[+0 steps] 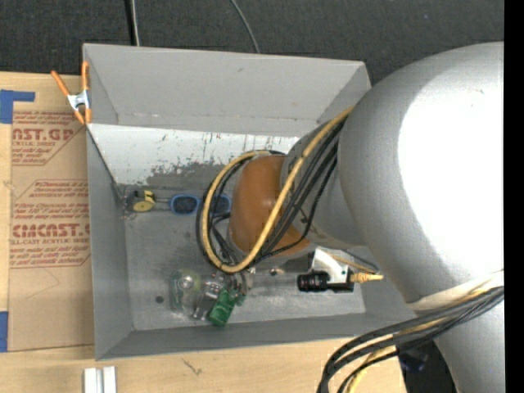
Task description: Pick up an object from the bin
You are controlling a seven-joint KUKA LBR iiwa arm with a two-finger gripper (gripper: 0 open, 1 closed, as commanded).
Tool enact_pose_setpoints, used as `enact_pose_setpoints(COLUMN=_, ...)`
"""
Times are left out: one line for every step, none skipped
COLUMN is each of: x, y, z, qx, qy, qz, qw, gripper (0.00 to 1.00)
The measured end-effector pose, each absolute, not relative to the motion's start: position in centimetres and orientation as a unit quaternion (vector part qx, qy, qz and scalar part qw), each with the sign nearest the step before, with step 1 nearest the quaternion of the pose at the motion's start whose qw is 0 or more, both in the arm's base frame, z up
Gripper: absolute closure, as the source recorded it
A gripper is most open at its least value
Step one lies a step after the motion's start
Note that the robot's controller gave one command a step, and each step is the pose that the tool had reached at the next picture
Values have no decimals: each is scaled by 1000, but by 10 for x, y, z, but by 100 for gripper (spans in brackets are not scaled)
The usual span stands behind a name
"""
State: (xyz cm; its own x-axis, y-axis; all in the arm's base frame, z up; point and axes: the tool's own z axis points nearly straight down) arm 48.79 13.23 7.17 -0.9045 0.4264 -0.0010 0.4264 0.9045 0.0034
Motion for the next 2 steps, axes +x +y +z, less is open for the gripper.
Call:
enact_pose_setpoints(x=489, y=133, z=74, qx=218, qy=976, qz=3, qw=1, gripper=100)
enact_pose_setpoints(x=488, y=132, z=72, qx=218, qy=976, qz=2, qw=1, gripper=0)
